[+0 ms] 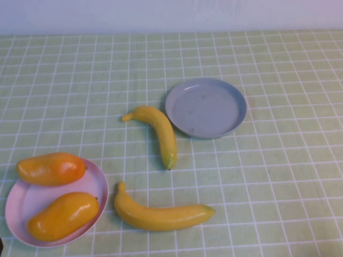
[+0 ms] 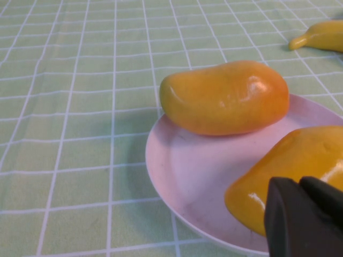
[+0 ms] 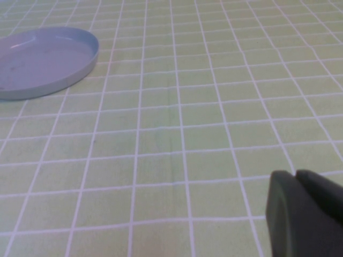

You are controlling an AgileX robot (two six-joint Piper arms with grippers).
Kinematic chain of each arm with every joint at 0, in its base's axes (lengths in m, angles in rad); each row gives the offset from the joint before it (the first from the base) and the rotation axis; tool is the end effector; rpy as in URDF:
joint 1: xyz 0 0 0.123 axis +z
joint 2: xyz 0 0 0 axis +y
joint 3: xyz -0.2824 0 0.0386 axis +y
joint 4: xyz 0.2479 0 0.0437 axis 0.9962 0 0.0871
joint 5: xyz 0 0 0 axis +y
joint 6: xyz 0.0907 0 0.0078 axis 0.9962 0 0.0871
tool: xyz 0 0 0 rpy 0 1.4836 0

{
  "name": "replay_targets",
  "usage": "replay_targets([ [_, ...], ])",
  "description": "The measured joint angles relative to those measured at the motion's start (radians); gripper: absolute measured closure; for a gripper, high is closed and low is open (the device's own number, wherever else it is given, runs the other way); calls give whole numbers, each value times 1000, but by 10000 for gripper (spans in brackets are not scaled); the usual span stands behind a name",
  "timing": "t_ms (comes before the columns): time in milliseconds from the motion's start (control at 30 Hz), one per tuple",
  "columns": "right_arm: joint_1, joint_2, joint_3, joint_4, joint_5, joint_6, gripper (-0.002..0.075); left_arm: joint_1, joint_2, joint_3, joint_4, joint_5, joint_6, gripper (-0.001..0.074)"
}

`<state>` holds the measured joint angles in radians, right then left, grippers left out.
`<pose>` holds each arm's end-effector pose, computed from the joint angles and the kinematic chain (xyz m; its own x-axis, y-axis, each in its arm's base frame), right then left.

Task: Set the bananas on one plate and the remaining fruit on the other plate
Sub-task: Put another type of fruit in the right plate

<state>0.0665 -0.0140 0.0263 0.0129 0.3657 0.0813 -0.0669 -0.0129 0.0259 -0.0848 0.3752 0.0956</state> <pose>0.0525 0.0039 0.1721 -0.2914 0.0740 -0.9537 -0.0439 0.9949 0.0906 0.0522 -0.0063 0.1714 -0.2930 0.0363 -0.9554 0.1013 0.9948 0.0068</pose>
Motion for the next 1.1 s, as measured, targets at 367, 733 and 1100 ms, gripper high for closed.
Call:
replay_targets([
  [367, 0, 0, 0, 406, -244, 0, 742, 0, 0, 0, 0, 0, 0, 736],
  [733, 0, 75, -166, 528, -47, 0, 742, 0, 0, 0, 0, 0, 0, 736],
  [1100, 0, 621, -574, 425, 400, -231, 741, 0, 0, 0, 0, 0, 0, 737],
])
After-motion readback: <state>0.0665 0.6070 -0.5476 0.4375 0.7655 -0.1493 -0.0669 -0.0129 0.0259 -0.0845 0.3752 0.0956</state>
